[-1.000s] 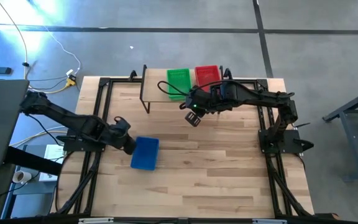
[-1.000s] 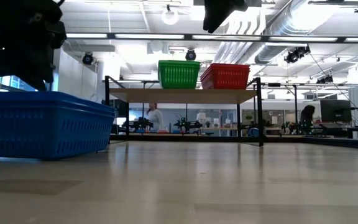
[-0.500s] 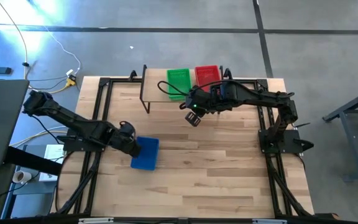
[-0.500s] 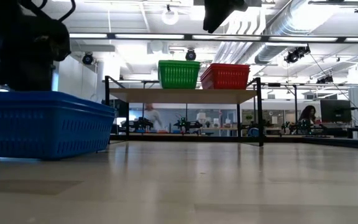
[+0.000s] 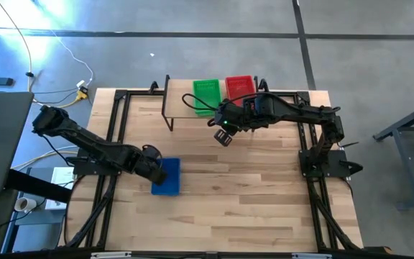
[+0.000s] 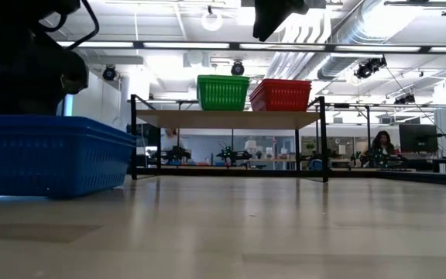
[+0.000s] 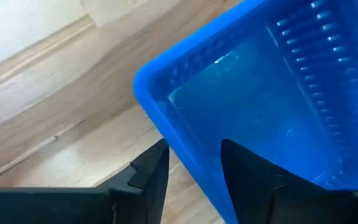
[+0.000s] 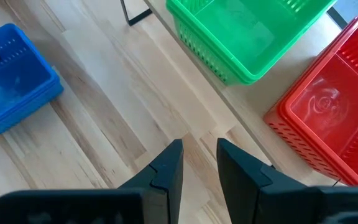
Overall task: Stack baskets on shelf by color
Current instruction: Put the stacked blue baskets on the shelf
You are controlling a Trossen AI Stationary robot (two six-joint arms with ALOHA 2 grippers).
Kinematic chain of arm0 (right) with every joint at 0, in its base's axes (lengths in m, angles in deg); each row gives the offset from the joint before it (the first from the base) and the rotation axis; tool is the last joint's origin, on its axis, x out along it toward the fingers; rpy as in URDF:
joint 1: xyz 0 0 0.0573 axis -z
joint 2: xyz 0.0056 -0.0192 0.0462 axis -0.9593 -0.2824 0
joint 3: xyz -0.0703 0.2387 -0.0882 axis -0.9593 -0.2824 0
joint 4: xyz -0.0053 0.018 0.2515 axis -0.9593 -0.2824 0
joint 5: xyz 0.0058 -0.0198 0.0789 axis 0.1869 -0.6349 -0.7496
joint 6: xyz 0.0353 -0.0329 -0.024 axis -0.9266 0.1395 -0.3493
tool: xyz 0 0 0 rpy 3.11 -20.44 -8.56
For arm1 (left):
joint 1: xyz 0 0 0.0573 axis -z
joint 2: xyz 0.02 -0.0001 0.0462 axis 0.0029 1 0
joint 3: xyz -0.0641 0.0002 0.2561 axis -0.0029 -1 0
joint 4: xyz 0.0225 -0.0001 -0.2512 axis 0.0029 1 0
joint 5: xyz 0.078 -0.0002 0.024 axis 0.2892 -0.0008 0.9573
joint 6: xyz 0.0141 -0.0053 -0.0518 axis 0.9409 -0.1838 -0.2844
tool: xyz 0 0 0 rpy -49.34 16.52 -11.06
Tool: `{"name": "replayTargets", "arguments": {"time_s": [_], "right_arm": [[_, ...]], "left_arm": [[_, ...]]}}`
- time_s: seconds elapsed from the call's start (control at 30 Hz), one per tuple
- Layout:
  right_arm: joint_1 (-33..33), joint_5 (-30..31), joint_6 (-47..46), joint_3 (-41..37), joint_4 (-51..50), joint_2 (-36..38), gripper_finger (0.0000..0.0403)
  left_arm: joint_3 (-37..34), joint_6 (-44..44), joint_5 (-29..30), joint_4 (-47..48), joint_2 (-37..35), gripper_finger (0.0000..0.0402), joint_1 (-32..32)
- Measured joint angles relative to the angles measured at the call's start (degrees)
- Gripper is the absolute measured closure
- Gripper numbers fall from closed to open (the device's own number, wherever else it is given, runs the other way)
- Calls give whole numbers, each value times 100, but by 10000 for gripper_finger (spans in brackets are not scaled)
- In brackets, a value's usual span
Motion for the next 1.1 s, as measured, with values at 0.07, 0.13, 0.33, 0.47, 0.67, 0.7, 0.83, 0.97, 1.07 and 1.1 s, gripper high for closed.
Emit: {"name": "replayTargets", "arguments": {"time_s": [0.07, 0.13, 0.33, 0.47, 0.67, 0.7, 0.83, 0.97, 1.07, 1.1], "right_arm": [[2, -1, 0, 0, 0, 0, 319], [0, -1, 0, 0, 0, 0, 319], [0, -1, 2, 0, -1, 0, 319], [0, -1, 2, 0, 0, 0, 319], [0, -3, 35, 0, -2, 0, 319], [0, -1, 72, 0, 0, 0, 319], [0, -1, 141, 0, -2, 0, 319], [0, -1, 148, 0, -2, 0, 319], [0, -1, 146, 0, -2, 0, 319], [0, -1, 151, 0, -4, 0, 319]], "left_arm": [[0, 0, -19, -50, 76, 266, 0], [0, 0, -57, -75, 117, 270, 0], [0, 141, -342, -168, 165, 319, 1], [0, 193, -354, -170, 165, 374, 0], [0, 217, -361, -186, 154, 384, 1], [0, 213, -359, -184, 122, 383, 0], [2, 210, -271, -224, -22, 393, 0], [84, 306, -26, -249, -281, 392, -23], [274, 485, 166, -275, -517, 392, -126], [331, 574, 237, -256, -603, 392, -181]]}}
